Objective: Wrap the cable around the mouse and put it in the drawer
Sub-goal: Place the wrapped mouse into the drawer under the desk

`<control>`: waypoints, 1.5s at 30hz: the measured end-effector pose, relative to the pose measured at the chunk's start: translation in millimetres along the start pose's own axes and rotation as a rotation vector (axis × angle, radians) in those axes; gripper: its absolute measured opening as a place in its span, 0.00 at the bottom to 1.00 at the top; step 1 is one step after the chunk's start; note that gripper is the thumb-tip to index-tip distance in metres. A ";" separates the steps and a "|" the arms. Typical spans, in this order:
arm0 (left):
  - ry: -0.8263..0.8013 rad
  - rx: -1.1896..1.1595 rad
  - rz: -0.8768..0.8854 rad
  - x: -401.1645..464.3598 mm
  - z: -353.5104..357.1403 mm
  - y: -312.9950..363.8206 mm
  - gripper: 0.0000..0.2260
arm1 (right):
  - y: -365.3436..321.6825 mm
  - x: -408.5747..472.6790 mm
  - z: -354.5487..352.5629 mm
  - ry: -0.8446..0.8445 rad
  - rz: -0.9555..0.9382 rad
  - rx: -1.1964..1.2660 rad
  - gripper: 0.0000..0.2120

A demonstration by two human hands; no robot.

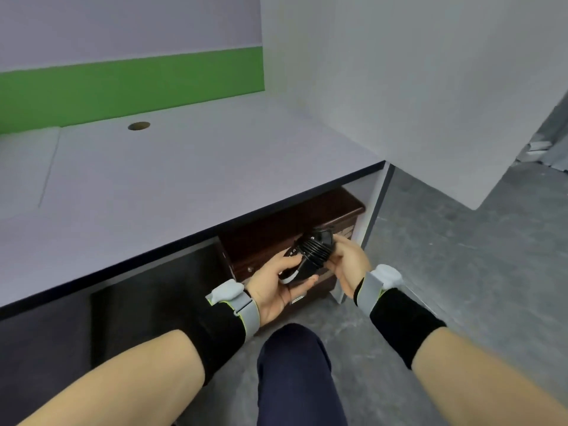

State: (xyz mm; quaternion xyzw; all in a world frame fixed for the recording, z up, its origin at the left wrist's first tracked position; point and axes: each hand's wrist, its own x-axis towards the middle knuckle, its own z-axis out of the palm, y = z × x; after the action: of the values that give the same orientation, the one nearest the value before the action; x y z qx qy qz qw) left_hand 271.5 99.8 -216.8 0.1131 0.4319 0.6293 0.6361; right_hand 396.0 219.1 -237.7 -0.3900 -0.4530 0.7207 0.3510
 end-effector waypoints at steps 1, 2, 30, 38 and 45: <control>0.027 0.007 -0.024 6.2 -7.4 -6.8 0.14 | 14.0 7.4 -4.4 0.009 0.054 0.041 0.20; 0.051 0.008 -0.050 11.2 -16.1 -13.0 0.15 | 28.8 14.9 -7.7 0.023 0.110 0.082 0.19; 0.096 0.018 -0.097 10.6 -84.9 -7.4 0.20 | 125.3 96.4 11.1 0.465 0.512 0.415 0.30; 0.090 0.108 -0.035 23.0 -60.1 13.9 0.16 | 104.8 37.6 -17.3 0.446 0.536 0.254 0.49; 0.145 0.295 -0.127 76.7 -45.0 -0.3 0.18 | 85.6 8.8 -30.9 0.405 0.640 0.112 0.38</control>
State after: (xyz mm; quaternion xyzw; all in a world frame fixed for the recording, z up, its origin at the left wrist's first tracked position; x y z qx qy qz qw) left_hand 227.9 150.6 -275.3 0.1318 0.5707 0.5241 0.6182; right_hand 406.2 209.0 -328.0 -0.6265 -0.1899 0.7258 0.2111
